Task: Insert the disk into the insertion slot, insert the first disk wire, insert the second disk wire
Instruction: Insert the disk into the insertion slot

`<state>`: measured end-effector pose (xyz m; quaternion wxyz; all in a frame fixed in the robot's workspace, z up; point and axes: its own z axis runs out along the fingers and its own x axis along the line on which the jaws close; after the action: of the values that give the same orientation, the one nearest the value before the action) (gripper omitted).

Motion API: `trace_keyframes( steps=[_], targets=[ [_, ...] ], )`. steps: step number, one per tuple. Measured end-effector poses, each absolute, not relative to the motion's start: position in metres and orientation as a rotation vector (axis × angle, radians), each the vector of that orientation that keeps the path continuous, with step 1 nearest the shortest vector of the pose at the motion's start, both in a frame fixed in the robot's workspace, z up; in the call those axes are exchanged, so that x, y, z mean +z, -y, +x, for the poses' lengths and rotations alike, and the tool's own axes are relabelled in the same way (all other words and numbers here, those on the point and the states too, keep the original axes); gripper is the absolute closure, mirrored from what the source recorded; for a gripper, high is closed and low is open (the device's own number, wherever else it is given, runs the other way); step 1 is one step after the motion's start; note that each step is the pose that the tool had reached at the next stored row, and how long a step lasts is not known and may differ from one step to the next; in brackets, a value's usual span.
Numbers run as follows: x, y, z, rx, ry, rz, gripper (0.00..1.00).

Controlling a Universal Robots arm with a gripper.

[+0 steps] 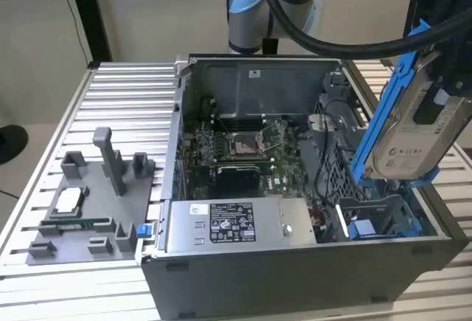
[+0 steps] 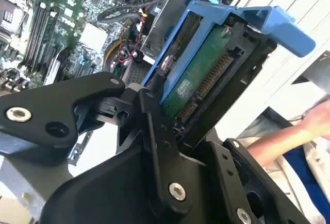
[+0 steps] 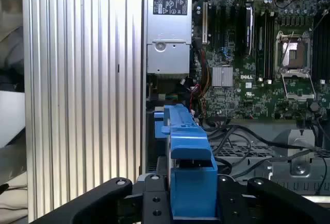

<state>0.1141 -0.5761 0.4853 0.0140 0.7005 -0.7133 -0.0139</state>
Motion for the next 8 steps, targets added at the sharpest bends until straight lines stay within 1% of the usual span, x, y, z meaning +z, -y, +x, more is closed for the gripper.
trace_keyframes(
  steps=[8],
  targets=[
    [0.4842, 0.5761, 0.1141, -0.045, 2.222, 2.182, 1.0]
  ],
)
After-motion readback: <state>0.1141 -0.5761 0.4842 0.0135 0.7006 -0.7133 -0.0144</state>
